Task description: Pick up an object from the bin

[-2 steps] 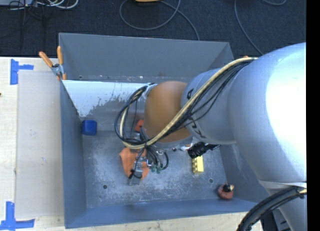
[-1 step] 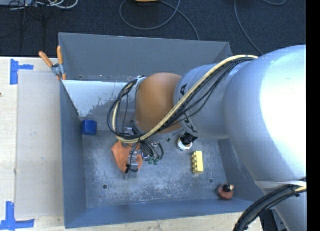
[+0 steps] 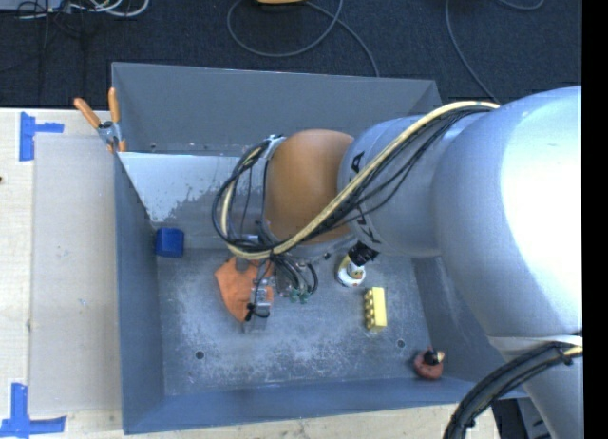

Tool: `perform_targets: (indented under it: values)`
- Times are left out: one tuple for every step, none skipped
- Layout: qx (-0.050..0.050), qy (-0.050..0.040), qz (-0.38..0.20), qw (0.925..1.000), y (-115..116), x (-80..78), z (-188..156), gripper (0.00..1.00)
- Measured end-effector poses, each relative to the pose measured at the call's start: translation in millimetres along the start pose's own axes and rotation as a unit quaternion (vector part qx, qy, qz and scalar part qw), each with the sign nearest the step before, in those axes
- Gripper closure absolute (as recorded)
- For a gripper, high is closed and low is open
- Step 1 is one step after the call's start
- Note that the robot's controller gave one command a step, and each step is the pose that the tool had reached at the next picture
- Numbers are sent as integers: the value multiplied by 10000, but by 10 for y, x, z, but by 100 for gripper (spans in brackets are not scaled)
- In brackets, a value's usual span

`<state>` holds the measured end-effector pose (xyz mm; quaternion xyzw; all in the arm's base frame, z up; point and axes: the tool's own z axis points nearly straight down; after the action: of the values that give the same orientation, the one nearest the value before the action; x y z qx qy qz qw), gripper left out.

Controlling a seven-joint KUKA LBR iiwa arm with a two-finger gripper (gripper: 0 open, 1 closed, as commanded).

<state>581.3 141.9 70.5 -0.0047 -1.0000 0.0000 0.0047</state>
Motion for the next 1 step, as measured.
perform_targets:
  values:
    - [7, 0, -380, 9993, 57, 191, 5, 0]
